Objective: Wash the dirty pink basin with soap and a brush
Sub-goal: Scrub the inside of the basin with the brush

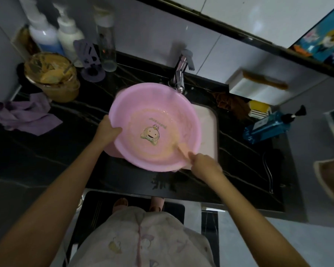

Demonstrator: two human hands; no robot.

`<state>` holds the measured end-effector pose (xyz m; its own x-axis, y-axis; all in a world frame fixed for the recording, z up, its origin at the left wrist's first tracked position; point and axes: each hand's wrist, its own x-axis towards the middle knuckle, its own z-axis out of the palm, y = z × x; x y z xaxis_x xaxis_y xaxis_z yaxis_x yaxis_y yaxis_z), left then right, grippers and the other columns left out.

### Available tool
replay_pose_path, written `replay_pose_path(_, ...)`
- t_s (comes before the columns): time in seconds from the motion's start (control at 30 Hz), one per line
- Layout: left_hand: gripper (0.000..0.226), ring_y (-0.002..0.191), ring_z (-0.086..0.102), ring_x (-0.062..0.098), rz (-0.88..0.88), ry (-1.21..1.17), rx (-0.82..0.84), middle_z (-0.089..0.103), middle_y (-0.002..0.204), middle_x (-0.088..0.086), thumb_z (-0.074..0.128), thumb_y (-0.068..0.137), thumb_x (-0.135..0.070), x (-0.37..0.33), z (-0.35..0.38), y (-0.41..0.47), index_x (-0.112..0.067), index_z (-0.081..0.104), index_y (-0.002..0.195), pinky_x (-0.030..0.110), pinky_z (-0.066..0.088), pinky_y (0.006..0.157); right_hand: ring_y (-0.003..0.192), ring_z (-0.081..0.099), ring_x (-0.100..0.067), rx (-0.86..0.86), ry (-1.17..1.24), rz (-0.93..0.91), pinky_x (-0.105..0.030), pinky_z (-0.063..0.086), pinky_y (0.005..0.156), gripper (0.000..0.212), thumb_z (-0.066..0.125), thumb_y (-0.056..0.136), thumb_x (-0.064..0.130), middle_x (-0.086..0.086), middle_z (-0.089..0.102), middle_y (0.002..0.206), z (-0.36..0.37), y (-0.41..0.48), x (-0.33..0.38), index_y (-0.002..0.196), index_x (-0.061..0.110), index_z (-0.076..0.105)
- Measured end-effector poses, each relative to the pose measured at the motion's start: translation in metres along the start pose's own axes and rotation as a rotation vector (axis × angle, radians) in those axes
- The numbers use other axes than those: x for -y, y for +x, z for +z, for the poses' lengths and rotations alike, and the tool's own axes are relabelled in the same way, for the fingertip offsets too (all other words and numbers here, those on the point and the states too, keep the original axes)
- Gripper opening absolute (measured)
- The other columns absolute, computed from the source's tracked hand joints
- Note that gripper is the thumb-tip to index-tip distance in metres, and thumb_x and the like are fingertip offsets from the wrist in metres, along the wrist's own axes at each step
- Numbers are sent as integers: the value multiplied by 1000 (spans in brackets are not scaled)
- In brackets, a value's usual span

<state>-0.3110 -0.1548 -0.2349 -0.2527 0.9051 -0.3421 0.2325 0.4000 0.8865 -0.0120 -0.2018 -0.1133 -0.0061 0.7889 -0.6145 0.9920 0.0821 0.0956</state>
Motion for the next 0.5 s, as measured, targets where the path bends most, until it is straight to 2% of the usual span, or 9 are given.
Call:
replay_pose_path(0.07,74,111,56,31,6,6,10,58,119,19,57,56,-25,1,0,1,-1,49,126,40,48,89,103,57,-27,94,114,-151,-36,49,78,43,41,92,11,-9,57,117,13,-14,48,134,22,39)
replay_pose_path(0.13,75,110,56,31,18,9,21,58,119,20,58,56,-26,0,0,1,0,49,126,38,47,88,96,57,-27,155,207,-240,-36,50,73,46,42,91,8,-10,57,108,26,-19,80,135,21,36)
replay_pose_path(0.23,78,110,57,30,52,7,49,59,119,19,60,55,-30,3,-1,5,0,50,126,39,48,89,97,58,-26,124,168,-168,-37,51,80,41,40,92,10,-9,58,110,15,-6,51,132,20,42)
replay_pose_path(0.33,73,108,56,26,59,13,55,59,118,18,58,58,-25,2,-3,1,2,51,126,35,46,86,86,55,-24,40,46,-4,-34,48,70,32,41,93,14,-6,56,101,12,-11,10,125,19,42)
replay_pose_path(0.43,70,107,55,25,28,11,60,57,116,14,58,64,-27,1,0,0,4,48,127,34,45,86,98,57,-27,116,172,-107,-37,51,80,33,43,92,11,-10,57,113,18,-23,64,124,14,43)
replay_pose_path(0.5,65,110,56,30,5,49,58,57,120,20,57,77,-36,3,-4,2,4,47,127,36,46,87,105,55,-31,146,380,-191,-35,45,78,36,43,92,7,-16,55,118,26,-19,122,128,8,41)
